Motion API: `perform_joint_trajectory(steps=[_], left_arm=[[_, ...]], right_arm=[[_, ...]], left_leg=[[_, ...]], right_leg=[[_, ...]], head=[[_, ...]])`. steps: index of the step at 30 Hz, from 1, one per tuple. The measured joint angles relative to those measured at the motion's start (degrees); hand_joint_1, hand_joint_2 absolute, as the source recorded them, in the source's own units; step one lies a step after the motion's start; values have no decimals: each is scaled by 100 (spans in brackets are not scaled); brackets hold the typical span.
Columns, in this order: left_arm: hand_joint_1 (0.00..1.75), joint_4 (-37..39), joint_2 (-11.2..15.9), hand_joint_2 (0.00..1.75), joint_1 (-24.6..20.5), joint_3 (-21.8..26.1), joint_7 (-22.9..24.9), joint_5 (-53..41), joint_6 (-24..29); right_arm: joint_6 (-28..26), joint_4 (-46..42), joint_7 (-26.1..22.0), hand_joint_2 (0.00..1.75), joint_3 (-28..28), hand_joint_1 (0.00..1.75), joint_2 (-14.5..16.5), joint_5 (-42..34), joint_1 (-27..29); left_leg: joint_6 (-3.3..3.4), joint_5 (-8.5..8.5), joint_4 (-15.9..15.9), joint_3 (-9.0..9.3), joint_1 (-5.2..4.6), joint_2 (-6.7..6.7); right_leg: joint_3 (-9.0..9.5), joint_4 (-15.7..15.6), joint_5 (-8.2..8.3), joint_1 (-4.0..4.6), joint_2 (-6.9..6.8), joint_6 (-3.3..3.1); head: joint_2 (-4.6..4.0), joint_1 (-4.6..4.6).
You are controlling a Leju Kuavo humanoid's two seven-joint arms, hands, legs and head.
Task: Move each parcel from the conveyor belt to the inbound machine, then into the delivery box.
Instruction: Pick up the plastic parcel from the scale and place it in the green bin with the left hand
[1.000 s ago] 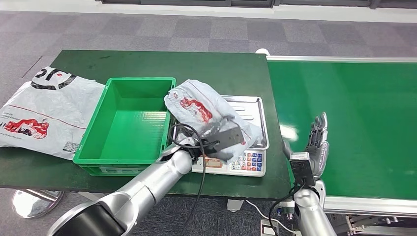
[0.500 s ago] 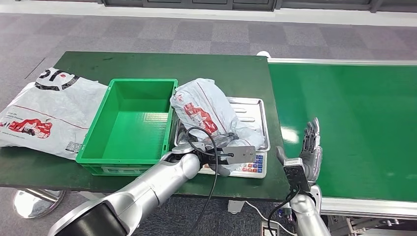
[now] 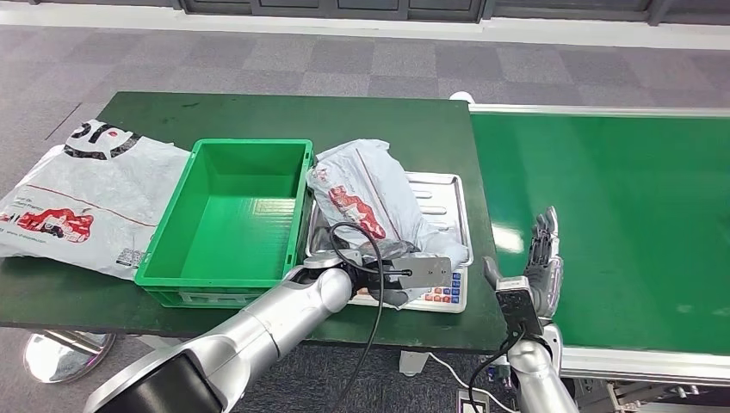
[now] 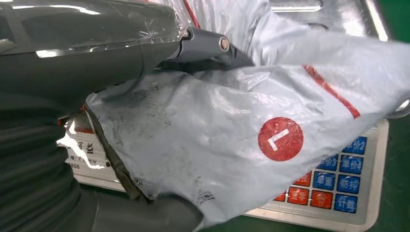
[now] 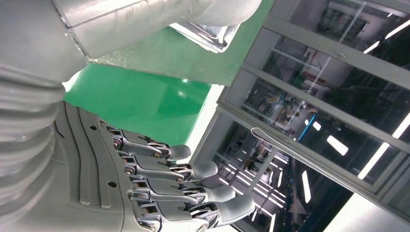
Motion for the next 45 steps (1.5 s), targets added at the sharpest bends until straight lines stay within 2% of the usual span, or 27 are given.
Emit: perform_joint_trajectory(steps=[15,18,22,26,32,36,41,45], left_arm=[[175,-15,-2,175,-47,0,-14,19,9],[175,-15,-2,175,-30,0,-159,154,205],[175,-9,12,175,49,4,-651,591,921],[175,30,25,175,240,97,-1280,896,2325],[175,48,72,175,415,597,-2296,1285,3795],[175,27,97,175,476,991,-2805,1429,4228],[175,-145,105,175,541,1500,-3974,1743,4822],[175,-1020,160,175,798,1796,-4206,1902,4989]], right_arm=[[0,4,0,175,78,0,0,-3,0],[-1,4,0,175,80,0,0,-1,7],[-22,-3,0,175,106,0,0,61,58],[-28,-56,0,175,227,0,0,102,100],[-18,-86,0,175,416,0,0,64,96],[-27,-111,0,175,508,0,0,93,85],[-43,-171,0,175,545,0,0,284,93],[-46,-229,0,175,545,0,0,315,130]], left_leg=[[0,-15,0,7,0,-1],[1,-16,0,8,-1,-1],[1,-16,0,4,-1,-10],[-2,-13,1,-16,-3,2],[-9,-6,1,-36,-2,12],[-10,-6,1,-45,-2,11],[-10,-6,1,-57,-2,11],[-10,-6,1,-67,-2,11]], right_leg=[[5,0,-14,1,-1,0],[5,0,-14,-1,-1,1],[4,0,-16,-2,-6,4],[-23,0,-7,-3,4,-1],[-50,1,-1,-1,10,-6],[-61,1,-2,0,11,-7],[-74,2,-2,-1,11,-7],[-82,2,-2,-1,11,-6]], head=[[0,0],[0,0],[0,0],[0,1],[0,1],[0,0],[0,1],[0,1]])
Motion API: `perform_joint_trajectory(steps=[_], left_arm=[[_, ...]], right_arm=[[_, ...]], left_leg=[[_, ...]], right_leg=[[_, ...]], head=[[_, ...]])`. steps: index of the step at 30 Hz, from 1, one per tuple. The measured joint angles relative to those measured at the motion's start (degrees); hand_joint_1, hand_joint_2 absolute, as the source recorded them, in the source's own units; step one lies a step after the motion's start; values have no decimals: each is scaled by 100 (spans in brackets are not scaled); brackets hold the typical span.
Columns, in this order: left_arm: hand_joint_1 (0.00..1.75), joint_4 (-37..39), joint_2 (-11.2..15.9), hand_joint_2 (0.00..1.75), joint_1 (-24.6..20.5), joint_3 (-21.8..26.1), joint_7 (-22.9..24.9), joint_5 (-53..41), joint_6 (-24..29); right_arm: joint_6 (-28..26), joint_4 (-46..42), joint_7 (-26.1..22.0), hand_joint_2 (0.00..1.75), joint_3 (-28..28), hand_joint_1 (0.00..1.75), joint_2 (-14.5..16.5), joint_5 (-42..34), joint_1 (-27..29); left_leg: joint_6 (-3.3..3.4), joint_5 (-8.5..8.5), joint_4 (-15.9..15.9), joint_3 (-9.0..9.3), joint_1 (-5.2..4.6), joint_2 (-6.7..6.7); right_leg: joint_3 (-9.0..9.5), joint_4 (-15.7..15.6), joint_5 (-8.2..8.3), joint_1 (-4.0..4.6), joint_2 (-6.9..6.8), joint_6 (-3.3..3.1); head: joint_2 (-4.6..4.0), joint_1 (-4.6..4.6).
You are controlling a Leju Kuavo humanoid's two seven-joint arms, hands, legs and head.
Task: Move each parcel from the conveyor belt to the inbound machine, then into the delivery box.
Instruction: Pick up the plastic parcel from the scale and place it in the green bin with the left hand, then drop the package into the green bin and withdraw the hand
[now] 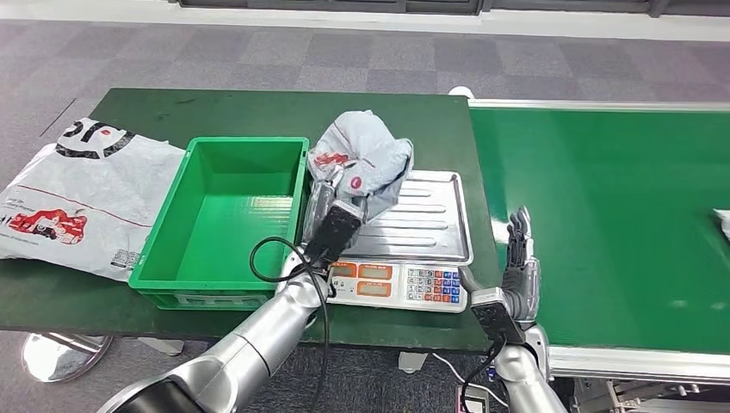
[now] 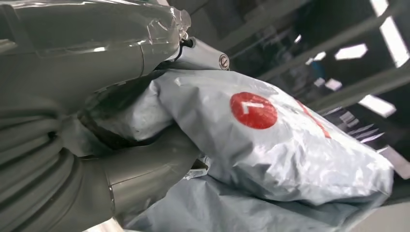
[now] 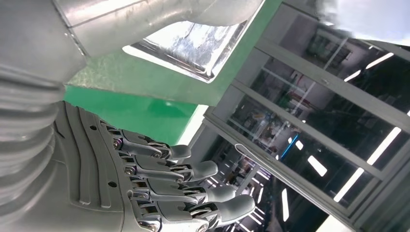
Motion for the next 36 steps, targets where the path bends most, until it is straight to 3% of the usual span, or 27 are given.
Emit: perform_joint_trajectory(steps=[5,8,11,17,24,27,31,36], left_arm=[[175,-1530,133,175,348,246,-19,65,48],[175,-2417,212,175,617,434,-19,-298,417],[175,-3085,290,175,788,1110,-19,-893,813],[175,-3504,517,175,952,2237,-11,-988,905],[175,-3604,623,175,1014,2543,-15,-849,755],[175,-3266,763,175,1014,2558,49,-465,34],[175,-2348,1029,175,1005,2560,591,-382,-901],[175,-1383,1156,175,1003,2558,737,-589,-1377]], right_arm=[[-1,-49,0,175,0,0,-2,-16,49],[-2,-87,0,175,0,0,-3,-23,90],[-2,-92,0,175,0,0,-10,-40,115],[-2,-94,0,175,0,0,-37,-65,132],[-2,-95,0,175,0,0,-40,-60,133],[-2,-123,1,175,0,0,-57,-63,147],[-2,-160,2,175,0,0,-120,-172,193],[-2,-171,0,175,0,0,-192,-242,228]], left_leg=[[-1,0,0,-9,0,3],[-1,-1,0,-14,1,5],[-3,-2,-2,-15,2,15],[-11,5,-2,-14,10,16],[-9,4,0,-17,6,14],[-9,3,0,-16,4,15],[-11,4,-1,-14,6,23],[-13,5,0,-15,7,25]], right_leg=[[-10,0,0,0,3,0],[-15,1,0,1,4,0],[-21,1,0,3,16,-1],[-23,3,2,8,19,-6],[-21,2,4,4,16,-4],[-23,2,4,3,17,-5],[-29,2,5,5,27,-7],[-31,3,7,5,32,-8]], head=[[0,-1],[0,0],[0,0],[0,-1],[0,-1],[0,-1],[0,-1],[0,-1]])
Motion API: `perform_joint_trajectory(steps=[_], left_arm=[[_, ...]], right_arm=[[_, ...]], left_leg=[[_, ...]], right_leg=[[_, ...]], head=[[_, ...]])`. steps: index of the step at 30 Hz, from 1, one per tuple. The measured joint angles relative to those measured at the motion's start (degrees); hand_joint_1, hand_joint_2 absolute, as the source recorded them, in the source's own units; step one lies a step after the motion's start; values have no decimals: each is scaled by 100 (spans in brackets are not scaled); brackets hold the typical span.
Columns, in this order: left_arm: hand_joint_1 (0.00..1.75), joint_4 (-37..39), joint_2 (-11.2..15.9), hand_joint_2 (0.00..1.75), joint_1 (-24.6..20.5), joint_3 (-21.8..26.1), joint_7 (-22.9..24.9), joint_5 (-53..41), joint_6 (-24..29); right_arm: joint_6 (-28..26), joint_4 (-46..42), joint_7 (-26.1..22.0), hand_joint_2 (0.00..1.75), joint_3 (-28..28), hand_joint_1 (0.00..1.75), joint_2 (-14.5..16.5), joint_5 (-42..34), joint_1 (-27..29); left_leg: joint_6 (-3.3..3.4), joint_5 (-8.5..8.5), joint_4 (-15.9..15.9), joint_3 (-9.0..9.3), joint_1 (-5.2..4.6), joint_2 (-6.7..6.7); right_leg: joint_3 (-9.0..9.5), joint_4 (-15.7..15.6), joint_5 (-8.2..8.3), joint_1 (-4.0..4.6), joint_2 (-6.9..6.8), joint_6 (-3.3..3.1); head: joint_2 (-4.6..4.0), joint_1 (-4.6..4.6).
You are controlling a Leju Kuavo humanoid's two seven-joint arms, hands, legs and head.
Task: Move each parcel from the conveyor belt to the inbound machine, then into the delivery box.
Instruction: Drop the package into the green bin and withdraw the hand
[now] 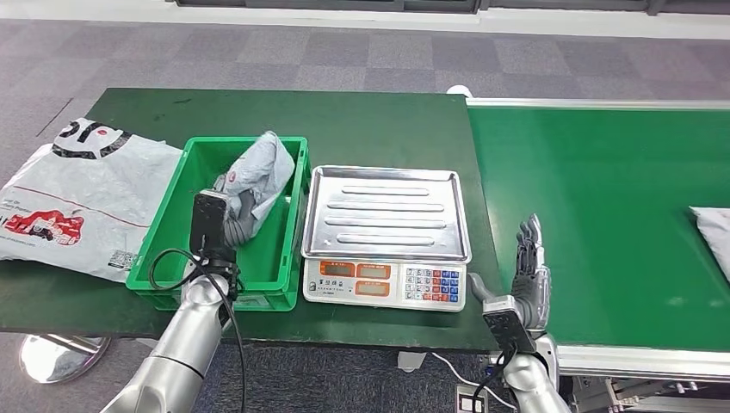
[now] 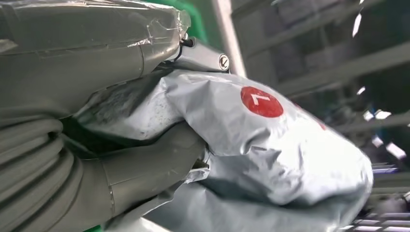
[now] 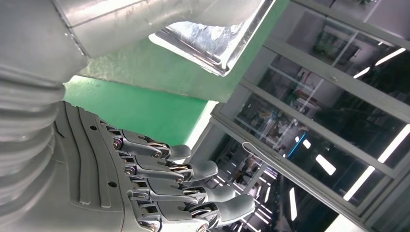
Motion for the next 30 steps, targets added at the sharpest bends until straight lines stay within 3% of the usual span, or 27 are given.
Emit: perform_joint_trajectory(steps=[6,11,18,23,27,30], left_arm=[[175,217,19,175,38,-13,-569,-104,-24],[175,215,22,175,50,-13,-637,-99,-12],[175,121,32,175,149,29,68,-3,407],[175,67,43,175,204,41,145,-24,536],[0,48,44,175,217,52,139,-27,587],[0,3,42,175,250,177,-62,26,1141]], right_arm=[[0,-4,0,175,0,0,-19,3,13],[0,-4,0,175,0,0,-22,20,18],[0,-4,0,175,0,0,-33,41,84],[0,-4,0,175,0,0,-47,44,116],[0,-4,0,175,0,0,-54,50,119],[0,-4,0,175,0,0,-55,116,132]], left_leg=[[0,-3,0,-3,-1,-3],[0,-3,0,-4,0,-3],[0,-3,0,-4,0,-3],[0,-3,0,-4,0,-5],[0,-3,0,-4,0,-4],[0,-3,0,-4,0,-3]], right_leg=[[-1,0,-2,0,-1,1],[-1,0,-2,0,-2,1],[-1,0,-1,0,-1,1],[0,0,-2,0,-3,1],[0,0,-1,0,-2,1],[-1,0,-1,0,-1,1]], head=[[0,0],[0,0],[0,0],[0,0],[0,0],[0,0]])
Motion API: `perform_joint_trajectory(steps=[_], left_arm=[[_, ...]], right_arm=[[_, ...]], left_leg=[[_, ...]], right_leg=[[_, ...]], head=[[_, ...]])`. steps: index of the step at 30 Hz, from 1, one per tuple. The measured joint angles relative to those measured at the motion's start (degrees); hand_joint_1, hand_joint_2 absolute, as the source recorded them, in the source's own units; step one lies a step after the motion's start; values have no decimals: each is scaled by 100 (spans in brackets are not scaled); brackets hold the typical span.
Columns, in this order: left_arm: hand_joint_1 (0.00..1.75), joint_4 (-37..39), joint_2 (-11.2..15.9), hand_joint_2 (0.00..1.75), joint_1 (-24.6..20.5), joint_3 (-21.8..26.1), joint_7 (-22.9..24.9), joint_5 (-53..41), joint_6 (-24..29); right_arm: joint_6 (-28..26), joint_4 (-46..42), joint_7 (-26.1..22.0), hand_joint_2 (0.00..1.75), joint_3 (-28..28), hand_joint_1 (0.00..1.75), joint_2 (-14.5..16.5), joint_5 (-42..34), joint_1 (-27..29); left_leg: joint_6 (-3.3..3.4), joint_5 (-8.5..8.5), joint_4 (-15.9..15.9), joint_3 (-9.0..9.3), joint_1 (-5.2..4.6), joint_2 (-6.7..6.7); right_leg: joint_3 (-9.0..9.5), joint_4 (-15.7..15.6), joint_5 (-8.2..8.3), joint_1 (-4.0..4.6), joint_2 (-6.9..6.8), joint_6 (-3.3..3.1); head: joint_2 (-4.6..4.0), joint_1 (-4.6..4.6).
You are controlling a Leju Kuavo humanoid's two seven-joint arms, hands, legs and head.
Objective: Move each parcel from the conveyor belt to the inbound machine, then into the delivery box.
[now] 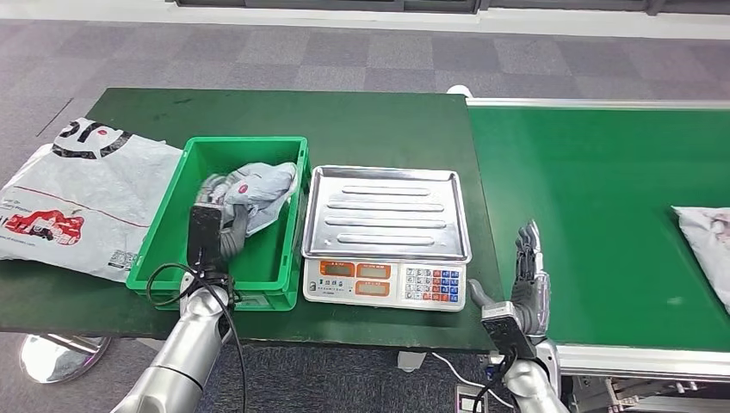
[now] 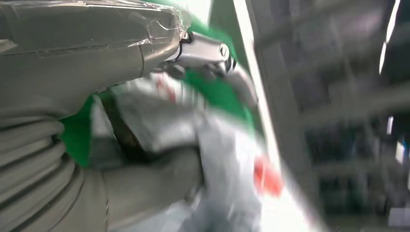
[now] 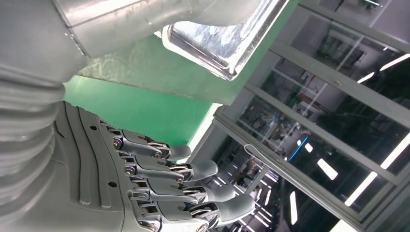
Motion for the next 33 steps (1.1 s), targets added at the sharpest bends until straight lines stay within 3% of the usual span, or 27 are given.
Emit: perform_joint_trajectory(steps=[2,6,10,15,23,33], left_arm=[[0,-48,-2,175,31,147,-192,-105,543],[0,-237,-120,0,101,775,-458,-1717,1084],[0,-838,-528,0,186,1879,-669,-3391,1115],[0,-1808,-903,0,347,2711,-689,-3805,1141],[0,-3049,-1093,0,581,3407,-692,-4405,1145],[0,-3705,-1149,0,665,3706,-690,-4442,1145]], right_arm=[[0,-1,0,175,0,0,0,50,32],[0,-14,2,175,0,0,2,98,104],[1,-32,0,175,0,0,7,-20,131],[86,-66,0,175,0,0,7,-482,166],[1128,-107,60,175,-266,0,-1,-980,137],[1221,-107,87,175,-449,0,-15,-981,68]], left_leg=[[0,0,0,1,0,1],[0,0,0,-1,2,-2],[0,-1,0,-2,0,6],[3,-5,0,-1,-1,10],[2,-4,-1,-2,2,10],[2,-4,-1,-2,1,8]], right_leg=[[-1,0,0,0,2,0],[-1,0,-1,1,-3,0],[-2,0,-1,0,6,0],[-2,-1,-1,-1,10,1],[-3,0,-1,2,9,0],[0,0,-1,1,3,0]], head=[[0,0],[0,0],[0,0],[0,0],[0,0],[0,0]])
